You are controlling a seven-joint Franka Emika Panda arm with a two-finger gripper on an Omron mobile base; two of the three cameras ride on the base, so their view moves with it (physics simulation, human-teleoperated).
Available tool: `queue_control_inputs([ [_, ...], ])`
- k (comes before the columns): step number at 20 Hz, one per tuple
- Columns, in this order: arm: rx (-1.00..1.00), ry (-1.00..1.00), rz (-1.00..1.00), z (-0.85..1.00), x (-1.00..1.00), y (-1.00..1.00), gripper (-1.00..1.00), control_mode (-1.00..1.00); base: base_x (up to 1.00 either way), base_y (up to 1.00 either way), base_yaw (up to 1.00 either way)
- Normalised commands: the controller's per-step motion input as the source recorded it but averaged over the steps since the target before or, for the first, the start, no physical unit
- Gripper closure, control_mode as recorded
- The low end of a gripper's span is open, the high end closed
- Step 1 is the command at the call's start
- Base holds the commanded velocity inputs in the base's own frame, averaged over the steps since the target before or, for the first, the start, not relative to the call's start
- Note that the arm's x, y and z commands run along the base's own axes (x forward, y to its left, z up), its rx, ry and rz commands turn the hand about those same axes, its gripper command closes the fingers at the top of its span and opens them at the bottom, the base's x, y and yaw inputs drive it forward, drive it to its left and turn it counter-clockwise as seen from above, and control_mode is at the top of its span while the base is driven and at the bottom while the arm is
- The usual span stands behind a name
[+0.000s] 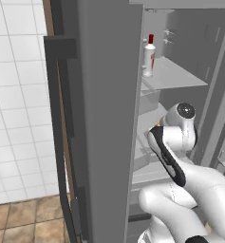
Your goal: Place the liquor and beer on the top shelf of the fridge to keep them out of children's reach, and place the orange on lower shelves for easy access.
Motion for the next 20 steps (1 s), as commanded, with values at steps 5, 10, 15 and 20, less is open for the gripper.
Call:
queue_control_inputs([
  [5, 0.12, 0.06, -0.11, -0.33, 0.45, 0.00, 1.00, -1.00, 0.00, 0.00, 0.00],
  [10, 0.16, 0.01, -0.06, -0.29, 0.45, -0.07, 1.00, -1.00, 0.00, 0.00, 0.00],
  [15, 0.05, 0.00, -0.02, -0.19, 0.44, 0.00, 1.00, -1.00, 0.00, 0.00, 0.00],
  [20, 0.02, 0.00, -0.01, -0.16, 0.44, 0.00, 1.00, -1.00, 0.00, 0.00, 0.00],
])
